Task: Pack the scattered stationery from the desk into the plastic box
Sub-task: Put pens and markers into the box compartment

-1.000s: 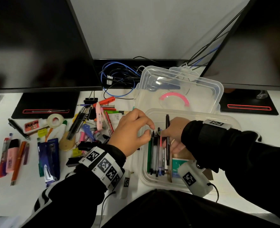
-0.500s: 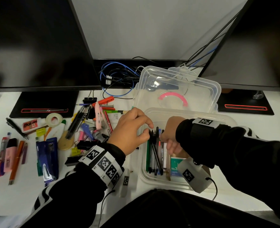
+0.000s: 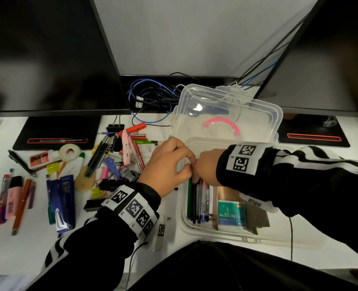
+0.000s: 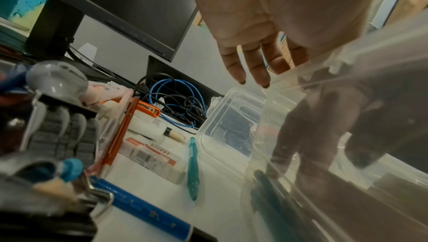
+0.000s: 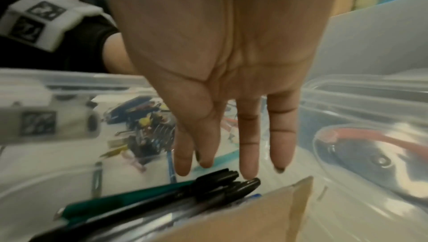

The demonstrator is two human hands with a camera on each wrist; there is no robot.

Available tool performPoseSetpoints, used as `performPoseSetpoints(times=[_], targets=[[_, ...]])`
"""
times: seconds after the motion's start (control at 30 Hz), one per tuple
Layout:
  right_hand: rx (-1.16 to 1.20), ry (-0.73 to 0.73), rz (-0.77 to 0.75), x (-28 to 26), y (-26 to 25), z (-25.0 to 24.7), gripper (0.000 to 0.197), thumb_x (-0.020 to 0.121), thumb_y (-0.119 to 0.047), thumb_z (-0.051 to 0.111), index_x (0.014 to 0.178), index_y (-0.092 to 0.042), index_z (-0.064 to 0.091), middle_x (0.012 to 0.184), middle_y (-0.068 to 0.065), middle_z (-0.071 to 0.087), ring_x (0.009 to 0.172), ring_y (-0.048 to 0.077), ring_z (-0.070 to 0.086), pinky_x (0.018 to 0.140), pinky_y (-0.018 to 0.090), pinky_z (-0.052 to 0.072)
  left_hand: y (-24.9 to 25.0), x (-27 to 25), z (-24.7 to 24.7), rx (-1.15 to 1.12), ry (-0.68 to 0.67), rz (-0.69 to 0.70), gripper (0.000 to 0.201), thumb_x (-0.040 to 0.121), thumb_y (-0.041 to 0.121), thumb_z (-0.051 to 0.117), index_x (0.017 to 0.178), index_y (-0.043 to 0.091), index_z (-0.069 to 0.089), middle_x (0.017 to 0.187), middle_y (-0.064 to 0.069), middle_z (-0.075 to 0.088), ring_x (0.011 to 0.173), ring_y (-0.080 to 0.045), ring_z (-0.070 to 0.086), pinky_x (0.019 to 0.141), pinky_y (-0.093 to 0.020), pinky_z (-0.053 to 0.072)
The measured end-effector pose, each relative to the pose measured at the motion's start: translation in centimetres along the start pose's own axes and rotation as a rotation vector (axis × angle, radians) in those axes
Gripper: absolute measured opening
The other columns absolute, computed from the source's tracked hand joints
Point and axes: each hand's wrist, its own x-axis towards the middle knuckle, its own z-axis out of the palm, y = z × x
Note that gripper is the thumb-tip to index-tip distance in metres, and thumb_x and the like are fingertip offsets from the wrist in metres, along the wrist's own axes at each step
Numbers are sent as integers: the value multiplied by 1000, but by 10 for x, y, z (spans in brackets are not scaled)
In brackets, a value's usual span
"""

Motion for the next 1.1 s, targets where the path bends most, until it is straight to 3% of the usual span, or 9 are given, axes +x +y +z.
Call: performPoseSetpoints(times=[0.07,0.1,0.13,0.3,0.43,0.6,0.77,0.93,1.1], targets=[[-138,-42,15,0,-8,7,36,94,-28,49,125,-11,56,109,4,60,98,23,59,83,30,46,0,0,0,-4,4,-3,15,78,20,57,90,24,65,93,13,40,92,-5,42,88,-26,37],[-186,-80,37,1,-12,11,41,94,-33,49,130,-13,52,125,4,54,112,24,54,92,32,43,0,-1,0,-5,5,-5,15,78,19,58,90,24,65,93,13,40,92,-5,42,88,-26,37],[-214,-105,50,5,-14,16,44,95,-37,48,133,-15,49,132,4,49,117,24,50,95,33,40,0,-1,0,-6,4,-7,15,79,18,58,90,24,65,94,13,40,93,-6,43,89,-26,37],[-208,-59,32,12,-17,25,40,94,-39,47,130,-21,48,129,4,47,116,24,47,86,32,37,0,-1,-1,-14,1,-11,15,78,18,58,90,24,65,94,13,41,94,-8,45,89,-27,39],[-292,-83,-16,14,-12,27,43,94,-38,45,134,-24,45,135,7,41,122,30,43,95,39,38,0,0,-1,-15,4,-13,15,78,20,56,89,25,65,93,13,40,92,-7,45,88,-26,39],[-277,-41,-114,9,-6,33,36,92,-23,45,125,-14,55,128,15,54,117,37,51,96,48,44,-1,-1,0,-20,2,-9,16,79,21,55,90,25,65,91,17,38,91,-7,45,86,-23,38],[-384,-66,-73,14,-5,35,43,96,-30,44,137,-17,40,135,9,42,121,28,45,95,35,38,-2,0,1,-14,8,4,15,79,20,55,89,24,65,91,21,38,90,-5,43,86,-21,38],[-301,-31,-77,11,2,27,44,92,-33,53,132,-19,47,132,8,44,118,29,47,98,36,41,-2,-1,1,-16,10,-2,15,79,19,56,90,23,66,91,21,37,89,-4,42,85,-17,35],[-412,2,-88,12,8,31,50,93,-37,51,138,-21,39,135,7,39,121,30,41,97,36,39,0,-2,1,-17,13,-15,15,79,20,55,90,24,65,91,20,38,88,-3,42,85,-18,37]])
